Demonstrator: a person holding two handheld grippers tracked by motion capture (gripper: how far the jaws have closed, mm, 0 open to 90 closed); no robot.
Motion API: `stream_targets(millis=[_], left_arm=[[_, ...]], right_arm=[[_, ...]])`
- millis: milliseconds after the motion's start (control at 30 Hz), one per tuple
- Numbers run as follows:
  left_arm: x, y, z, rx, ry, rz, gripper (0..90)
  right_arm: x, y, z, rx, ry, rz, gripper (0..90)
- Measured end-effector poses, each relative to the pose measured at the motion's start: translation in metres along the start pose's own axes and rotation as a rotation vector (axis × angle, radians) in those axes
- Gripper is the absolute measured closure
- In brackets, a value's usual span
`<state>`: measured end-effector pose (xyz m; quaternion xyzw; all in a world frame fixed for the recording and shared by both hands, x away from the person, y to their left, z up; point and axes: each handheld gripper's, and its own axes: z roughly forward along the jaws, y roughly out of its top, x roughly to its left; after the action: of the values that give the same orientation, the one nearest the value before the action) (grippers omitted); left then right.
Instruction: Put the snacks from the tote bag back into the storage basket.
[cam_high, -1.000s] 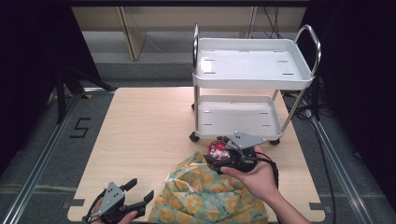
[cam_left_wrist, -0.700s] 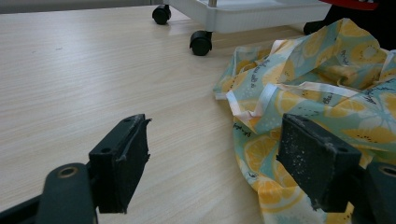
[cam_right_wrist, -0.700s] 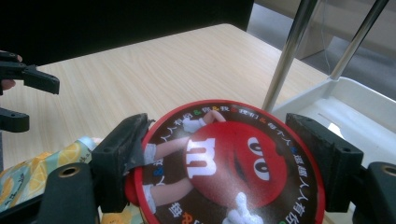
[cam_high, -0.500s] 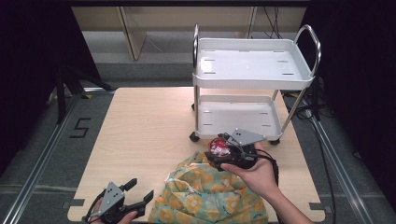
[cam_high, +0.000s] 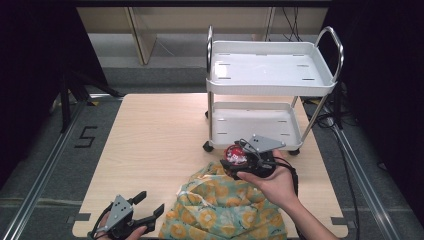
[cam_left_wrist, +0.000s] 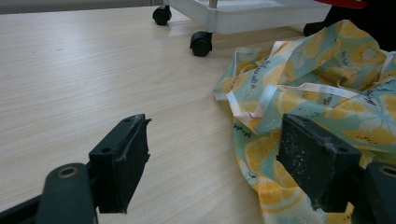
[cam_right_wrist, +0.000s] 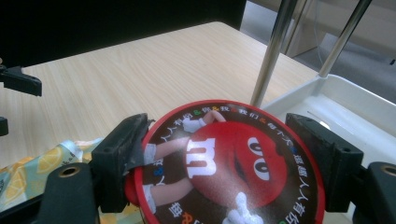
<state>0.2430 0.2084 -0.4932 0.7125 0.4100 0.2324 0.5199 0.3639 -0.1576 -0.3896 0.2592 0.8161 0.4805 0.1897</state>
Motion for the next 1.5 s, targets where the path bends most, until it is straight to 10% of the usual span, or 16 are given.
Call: stream_targets(millis=[1500], left_arm=[[0.000,0.000,0.000,0.000,-0.002,-0.002,23.9]], right_arm=[[-0.015,0.006,0.010,0.016,-0.023,0.024,25.0]])
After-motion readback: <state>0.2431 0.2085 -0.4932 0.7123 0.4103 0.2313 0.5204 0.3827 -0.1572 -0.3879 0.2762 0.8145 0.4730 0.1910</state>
